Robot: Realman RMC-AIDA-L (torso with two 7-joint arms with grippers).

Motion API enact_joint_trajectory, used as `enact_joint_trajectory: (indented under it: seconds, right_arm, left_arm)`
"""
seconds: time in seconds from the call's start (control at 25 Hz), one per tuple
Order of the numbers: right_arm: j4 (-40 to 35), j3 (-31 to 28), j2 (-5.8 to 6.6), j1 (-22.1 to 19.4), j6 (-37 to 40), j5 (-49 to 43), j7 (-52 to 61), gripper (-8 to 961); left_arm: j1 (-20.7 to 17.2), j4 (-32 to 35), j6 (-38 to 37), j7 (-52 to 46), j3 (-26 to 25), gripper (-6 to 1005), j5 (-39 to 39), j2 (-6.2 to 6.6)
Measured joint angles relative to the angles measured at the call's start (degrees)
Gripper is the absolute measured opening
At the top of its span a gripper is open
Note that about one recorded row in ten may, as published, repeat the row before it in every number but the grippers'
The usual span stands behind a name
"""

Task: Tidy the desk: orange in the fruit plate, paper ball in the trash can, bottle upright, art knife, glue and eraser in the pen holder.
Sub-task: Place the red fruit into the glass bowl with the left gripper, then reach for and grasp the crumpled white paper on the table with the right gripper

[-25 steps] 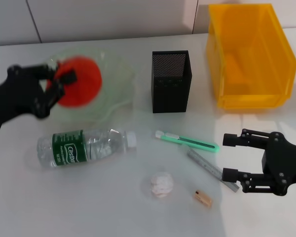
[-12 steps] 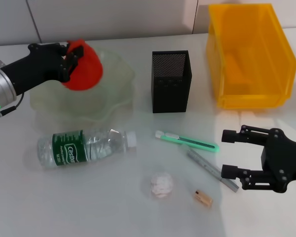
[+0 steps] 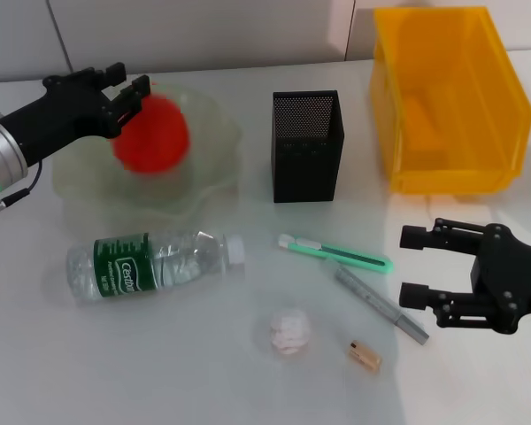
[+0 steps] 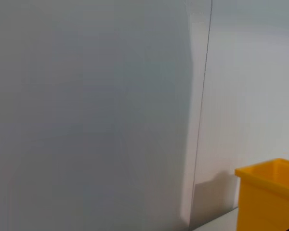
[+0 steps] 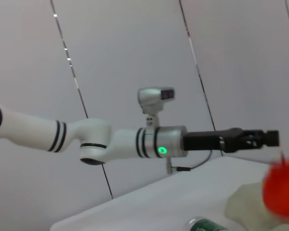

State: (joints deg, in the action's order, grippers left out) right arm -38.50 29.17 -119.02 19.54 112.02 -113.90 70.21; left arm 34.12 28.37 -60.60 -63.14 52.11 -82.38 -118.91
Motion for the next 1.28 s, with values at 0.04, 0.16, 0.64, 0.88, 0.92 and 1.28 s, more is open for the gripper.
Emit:
enact_joint_trajectory:
  seconds: [0.04,0.16,0.64,0.88,0.92,1.28]
  right_arm:
    - [-0.4,0.0,0.02,0.0,0.0,0.0,0.7,770]
    - [-2.6,0.0,0.06,-0.3,0.5,0.0,2.3,770]
    - [-28.4,8.7,0.02,2.4,4.8,-3.6,24.2,769]
    - [-39.7,21.4,0.05,8.8,6.0,-11.3,39.2,769]
    - [-41.8,24.4,0.06,11.5,7.2,-14.3,43.9,769]
    - [-46.1,39.0,-0.23,17.6,5.7,-21.0,60.0,769]
  left_arm:
    - [-0.5,0.1,-1.4,0.0,-0.1,274,0.5,0.05]
    - [-2.4,0.4,-7.7,0.2,-0.4,358,1.2,0.32]
    - [-16.8,1.7,-31.0,13.6,7.0,788,0.7,0.44]
    - [-18.8,-0.1,-32.1,14.1,10.5,864,0.7,0.67]
    - [-18.9,-0.5,-32.1,14.0,10.9,864,0.5,0.77]
    - [-19.4,-1.0,-31.6,13.5,10.7,863,-2.4,0.69]
